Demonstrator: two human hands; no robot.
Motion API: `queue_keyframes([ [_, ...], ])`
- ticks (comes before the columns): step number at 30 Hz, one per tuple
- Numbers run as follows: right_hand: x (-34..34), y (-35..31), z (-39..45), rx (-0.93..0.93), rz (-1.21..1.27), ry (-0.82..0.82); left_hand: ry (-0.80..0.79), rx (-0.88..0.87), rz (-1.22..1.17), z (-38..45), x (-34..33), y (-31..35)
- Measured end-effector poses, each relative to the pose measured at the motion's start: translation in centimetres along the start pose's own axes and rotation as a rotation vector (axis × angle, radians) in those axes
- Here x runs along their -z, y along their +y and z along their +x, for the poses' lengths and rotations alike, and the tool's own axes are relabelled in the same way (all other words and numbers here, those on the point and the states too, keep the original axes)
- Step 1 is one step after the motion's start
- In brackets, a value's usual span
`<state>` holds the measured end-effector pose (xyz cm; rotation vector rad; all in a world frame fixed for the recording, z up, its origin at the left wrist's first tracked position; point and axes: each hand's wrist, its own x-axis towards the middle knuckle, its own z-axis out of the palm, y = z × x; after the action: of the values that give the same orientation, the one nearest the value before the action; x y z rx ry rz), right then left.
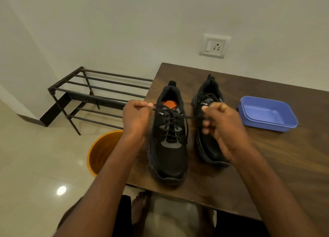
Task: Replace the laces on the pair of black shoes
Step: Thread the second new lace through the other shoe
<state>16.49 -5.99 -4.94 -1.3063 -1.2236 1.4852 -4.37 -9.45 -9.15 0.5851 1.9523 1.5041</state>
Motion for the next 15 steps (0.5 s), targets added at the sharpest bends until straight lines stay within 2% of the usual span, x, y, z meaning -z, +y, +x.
queue_keyframes([
  [2, 0.6, 0.6, 0.5, 0.165, -0.443, 0.178, -0.044, -0.005, 0.066, -0.7, 0.1, -0.4],
  [4, 1.6, 1.0, 1.3, 0.337, -0.716, 0.379, -0.123, 0.027, 0.124, -1.8, 0.2, -1.5],
  [5, 2.1, 1.1, 1.6, 0.360, -0.808, 0.420, -0.160, 0.050, 0.148, -2.7, 0.2, -2.0],
  [7, 3.1, 2.0, 2.8, 0.266, -0.883, 0.354, -0.187, 0.057, 0.255, -3.8, -0.3, -3.5],
  [10, 3.2, 3.2, 3.4, 0.120, -0.834, 0.182, -0.174, 0.031, 0.384, -5.0, -1.3, -4.0],
  [15, 2.4, 3.9, 2.4, 0.086, -0.843, 0.161, -0.228, 0.015, 0.158, -5.1, -3.2, -2.9],
])
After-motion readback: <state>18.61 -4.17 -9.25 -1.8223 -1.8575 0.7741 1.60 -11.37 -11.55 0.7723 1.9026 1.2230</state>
